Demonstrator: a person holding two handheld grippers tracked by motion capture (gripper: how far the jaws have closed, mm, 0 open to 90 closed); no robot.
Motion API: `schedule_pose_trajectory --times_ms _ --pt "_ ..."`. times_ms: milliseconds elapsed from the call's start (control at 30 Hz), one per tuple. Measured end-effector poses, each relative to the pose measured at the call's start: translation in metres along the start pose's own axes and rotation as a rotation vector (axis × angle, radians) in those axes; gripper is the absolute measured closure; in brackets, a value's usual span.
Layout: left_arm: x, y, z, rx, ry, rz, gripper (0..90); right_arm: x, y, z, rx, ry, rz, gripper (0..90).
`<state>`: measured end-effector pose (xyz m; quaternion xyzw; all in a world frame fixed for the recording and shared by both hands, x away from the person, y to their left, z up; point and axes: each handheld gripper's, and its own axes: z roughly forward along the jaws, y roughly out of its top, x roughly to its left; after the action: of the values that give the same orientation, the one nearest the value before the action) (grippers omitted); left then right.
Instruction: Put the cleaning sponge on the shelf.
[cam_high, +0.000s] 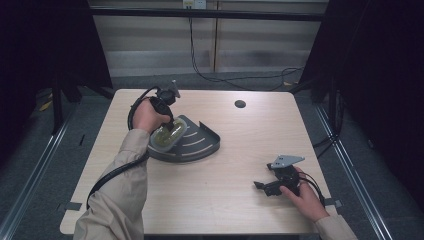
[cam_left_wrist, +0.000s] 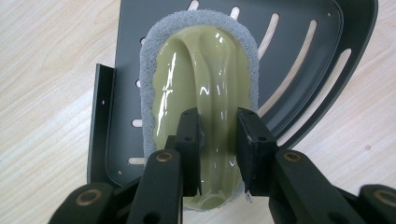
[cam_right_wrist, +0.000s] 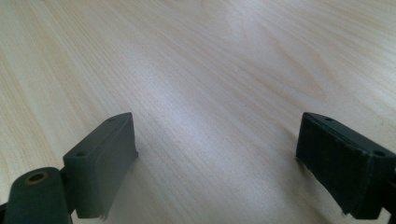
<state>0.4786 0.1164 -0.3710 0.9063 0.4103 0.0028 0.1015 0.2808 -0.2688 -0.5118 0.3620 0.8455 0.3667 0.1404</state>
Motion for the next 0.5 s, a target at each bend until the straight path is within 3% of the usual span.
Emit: schedule_pose_trajectory --times_ms 500 --pt "0.01 -0.002 0.011 0.0 0.003 0.001 72.1 0.0 0.0 0.0 0.0 0.0 0.0 11.5"
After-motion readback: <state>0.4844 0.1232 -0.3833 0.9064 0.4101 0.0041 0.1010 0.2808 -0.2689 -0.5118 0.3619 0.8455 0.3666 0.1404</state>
